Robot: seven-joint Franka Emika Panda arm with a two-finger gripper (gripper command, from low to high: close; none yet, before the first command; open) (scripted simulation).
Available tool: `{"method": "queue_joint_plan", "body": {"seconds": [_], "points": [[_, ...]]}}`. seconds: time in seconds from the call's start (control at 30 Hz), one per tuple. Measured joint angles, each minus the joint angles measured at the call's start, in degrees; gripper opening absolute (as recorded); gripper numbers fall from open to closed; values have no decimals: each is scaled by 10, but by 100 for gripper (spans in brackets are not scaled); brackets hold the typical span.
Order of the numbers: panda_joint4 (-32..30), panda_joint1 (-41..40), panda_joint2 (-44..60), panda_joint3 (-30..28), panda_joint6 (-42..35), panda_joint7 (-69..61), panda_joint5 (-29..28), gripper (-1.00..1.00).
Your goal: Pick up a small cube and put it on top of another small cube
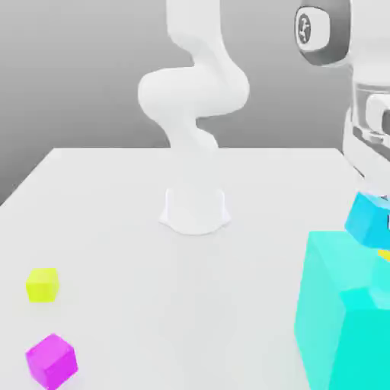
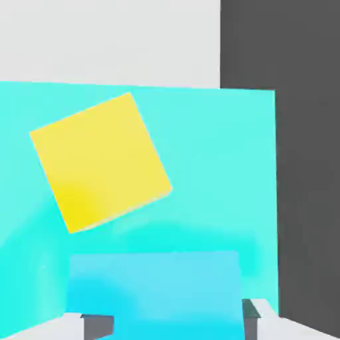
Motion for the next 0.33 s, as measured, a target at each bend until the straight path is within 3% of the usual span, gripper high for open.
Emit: {"method": "queue_joint_plan", "body": {"seconds": [0.1,0.2,0.23,0.33], "points": [[34,25,1,12,-59,-48,-39,-100],[2,27,23,11,-16,-55,-58,-100],[-12,27,31,11,6,-54,-60,100],[-12,26,31,11,6,-54,-60,100]]}}
